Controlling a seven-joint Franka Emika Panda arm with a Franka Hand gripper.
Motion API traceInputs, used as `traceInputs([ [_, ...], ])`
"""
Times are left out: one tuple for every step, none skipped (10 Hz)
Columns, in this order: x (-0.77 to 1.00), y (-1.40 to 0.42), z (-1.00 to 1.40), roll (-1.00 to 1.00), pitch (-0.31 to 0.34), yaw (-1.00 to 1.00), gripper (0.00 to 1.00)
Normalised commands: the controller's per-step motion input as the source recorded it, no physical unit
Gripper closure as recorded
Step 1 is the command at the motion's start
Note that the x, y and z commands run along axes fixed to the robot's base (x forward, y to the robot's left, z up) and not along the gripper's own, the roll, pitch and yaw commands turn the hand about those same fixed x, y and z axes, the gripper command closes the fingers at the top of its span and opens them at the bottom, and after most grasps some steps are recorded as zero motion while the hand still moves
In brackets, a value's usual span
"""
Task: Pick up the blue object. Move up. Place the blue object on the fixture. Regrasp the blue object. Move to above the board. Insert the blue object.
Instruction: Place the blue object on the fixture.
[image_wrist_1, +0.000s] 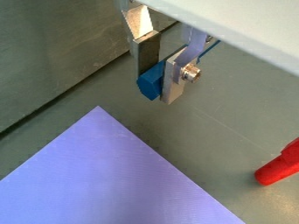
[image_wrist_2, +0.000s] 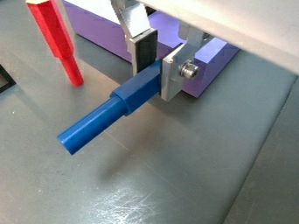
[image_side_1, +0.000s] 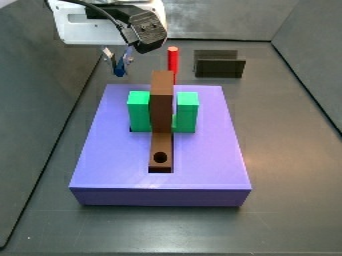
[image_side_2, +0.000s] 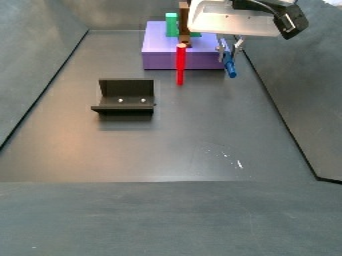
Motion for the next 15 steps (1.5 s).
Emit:
traceInputs([
  [0.0,0.04,0.0,0.0,0.0,0.0,1.0],
  [0.0,0.04,0.0,0.0,0.0,0.0,1.0],
  [0.0,0.04,0.0,0.0,0.0,0.0,1.0],
  [0.0,0.03,0.0,0.0,0.0,0.0,1.0],
  [0.0,0.03,0.0,0.0,0.0,0.0,1.0],
  [0.0,0.03,0.0,0.0,0.0,0.0,1.0],
  [0.0,0.03,0.0,0.0,0.0,0.0,1.0],
  [0.0,0.02,0.0,0.0,0.0,0.0,1.0],
  [0.0,0.02,0.0,0.0,0.0,0.0,1.0],
  [-0.01,0.03,0.0,0.0,0.0,0.0,1.0],
  [0.0,0.03,0.0,0.0,0.0,0.0,1.0],
  [0.0,0.05,0.0,0.0,0.0,0.0,1.0],
  [0.0,0.05,0.0,0.0,0.0,0.0,1.0],
  [0.0,0.05,0.0,0.0,0.0,0.0,1.0],
  [0.0,0.05,0.0,0.0,0.0,0.0,1.0],
])
